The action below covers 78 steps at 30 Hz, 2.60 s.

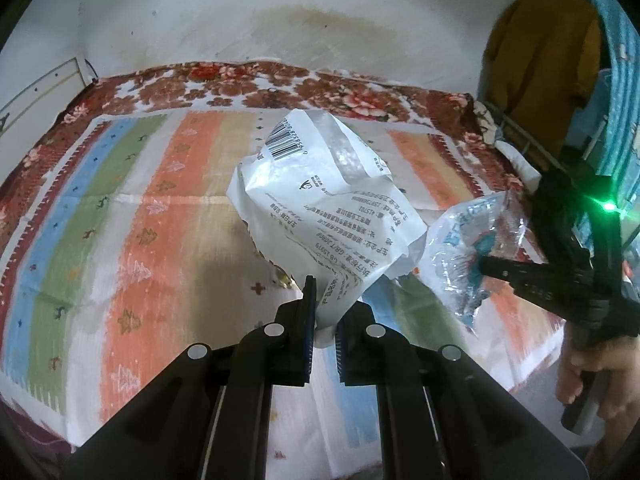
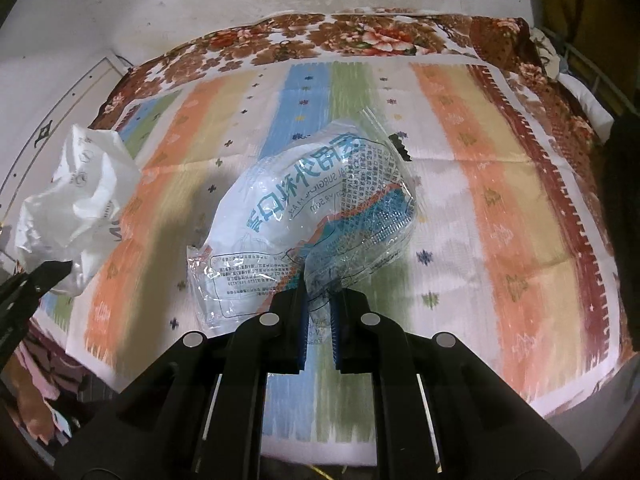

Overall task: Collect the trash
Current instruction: 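Lift and carry the plastic bag and paper bag toward the black bin with both tools, then open both tools over the black bin to drop the two bags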

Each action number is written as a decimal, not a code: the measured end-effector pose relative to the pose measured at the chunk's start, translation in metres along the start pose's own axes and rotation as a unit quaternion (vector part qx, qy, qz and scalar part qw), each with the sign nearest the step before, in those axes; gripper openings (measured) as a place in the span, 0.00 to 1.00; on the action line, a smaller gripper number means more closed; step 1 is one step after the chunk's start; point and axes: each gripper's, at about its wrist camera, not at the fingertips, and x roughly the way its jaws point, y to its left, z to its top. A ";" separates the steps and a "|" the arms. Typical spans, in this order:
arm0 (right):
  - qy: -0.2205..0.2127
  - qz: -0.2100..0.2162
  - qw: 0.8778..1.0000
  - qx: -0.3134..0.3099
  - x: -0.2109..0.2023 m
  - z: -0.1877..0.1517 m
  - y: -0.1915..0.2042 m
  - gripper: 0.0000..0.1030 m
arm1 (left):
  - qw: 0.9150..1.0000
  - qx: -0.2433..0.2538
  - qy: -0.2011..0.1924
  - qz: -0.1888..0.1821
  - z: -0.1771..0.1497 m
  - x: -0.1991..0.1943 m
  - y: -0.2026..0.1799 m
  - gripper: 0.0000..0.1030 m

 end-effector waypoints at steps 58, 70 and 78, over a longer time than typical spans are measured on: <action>-0.040 0.085 0.992 -0.079 -0.157 -0.233 0.002 0.08 | 0.992 0.005 0.034 -0.122 -0.219 -0.146 -0.038 0.07; -0.008 0.106 0.990 -0.090 -0.165 -0.280 0.013 0.09 | 0.986 0.006 0.038 -0.162 -0.246 -0.169 -0.040 0.08; 0.016 0.094 0.992 -0.084 -0.168 -0.306 0.011 0.09 | 0.982 0.002 0.047 -0.184 -0.258 -0.177 -0.039 0.08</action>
